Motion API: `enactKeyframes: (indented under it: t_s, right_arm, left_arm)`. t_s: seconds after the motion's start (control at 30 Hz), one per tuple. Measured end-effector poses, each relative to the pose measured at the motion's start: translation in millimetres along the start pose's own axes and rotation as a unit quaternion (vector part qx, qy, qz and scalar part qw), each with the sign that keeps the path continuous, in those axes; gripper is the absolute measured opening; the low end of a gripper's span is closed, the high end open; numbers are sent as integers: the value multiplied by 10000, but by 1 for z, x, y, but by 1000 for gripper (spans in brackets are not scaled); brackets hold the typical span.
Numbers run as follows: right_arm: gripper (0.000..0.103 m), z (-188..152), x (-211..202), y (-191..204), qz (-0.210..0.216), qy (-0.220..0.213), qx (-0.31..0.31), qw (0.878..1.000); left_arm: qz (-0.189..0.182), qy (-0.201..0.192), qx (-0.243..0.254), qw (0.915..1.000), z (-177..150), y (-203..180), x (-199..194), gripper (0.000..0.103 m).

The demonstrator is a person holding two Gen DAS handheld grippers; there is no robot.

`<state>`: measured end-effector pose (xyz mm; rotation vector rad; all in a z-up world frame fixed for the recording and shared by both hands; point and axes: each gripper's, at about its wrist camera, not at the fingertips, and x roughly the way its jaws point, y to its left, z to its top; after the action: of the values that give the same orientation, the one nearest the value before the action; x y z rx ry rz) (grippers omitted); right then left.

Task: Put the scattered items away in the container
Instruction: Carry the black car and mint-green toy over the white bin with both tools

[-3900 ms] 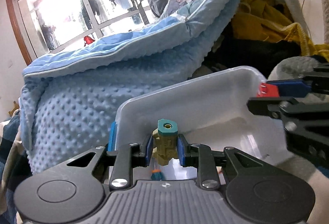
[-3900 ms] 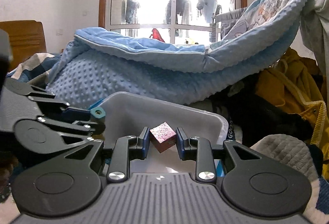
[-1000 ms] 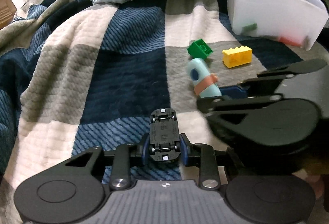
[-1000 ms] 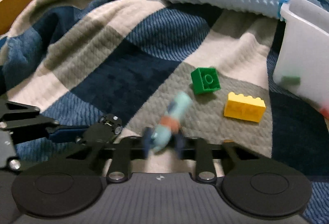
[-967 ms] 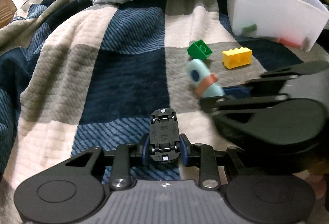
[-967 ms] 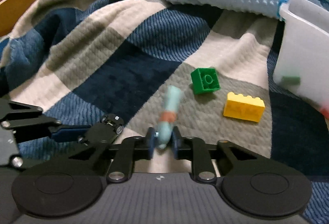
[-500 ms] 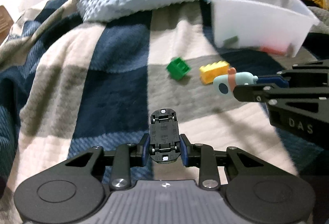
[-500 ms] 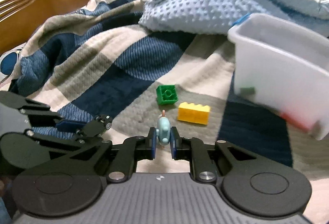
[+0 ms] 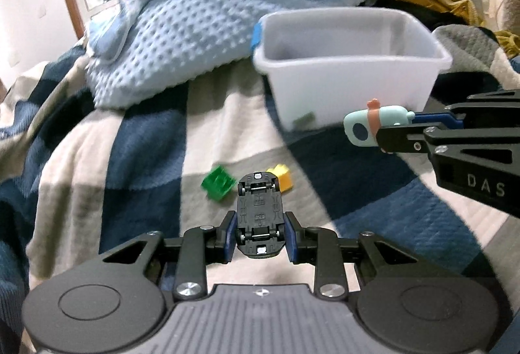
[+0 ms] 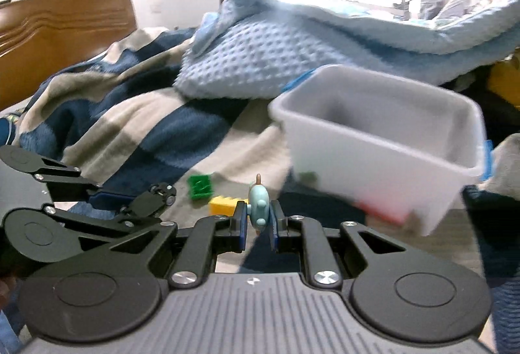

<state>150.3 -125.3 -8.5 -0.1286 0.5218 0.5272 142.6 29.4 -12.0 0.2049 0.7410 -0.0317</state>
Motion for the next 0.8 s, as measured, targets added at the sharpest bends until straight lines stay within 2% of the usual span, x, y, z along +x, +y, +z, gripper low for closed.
enactKeyframes:
  t_s: [0.4, 0.8]
  right_arm:
    - [16, 32, -30, -57, -516, -566, 127, 9970]
    - [16, 61, -2, -112, -802, -649, 369, 9940]
  left_arm:
    - [-223, -369, 249, 9988, 62, -43, 2, 33]
    - [-162, -693, 658, 9953, 129, -68, 28, 33]
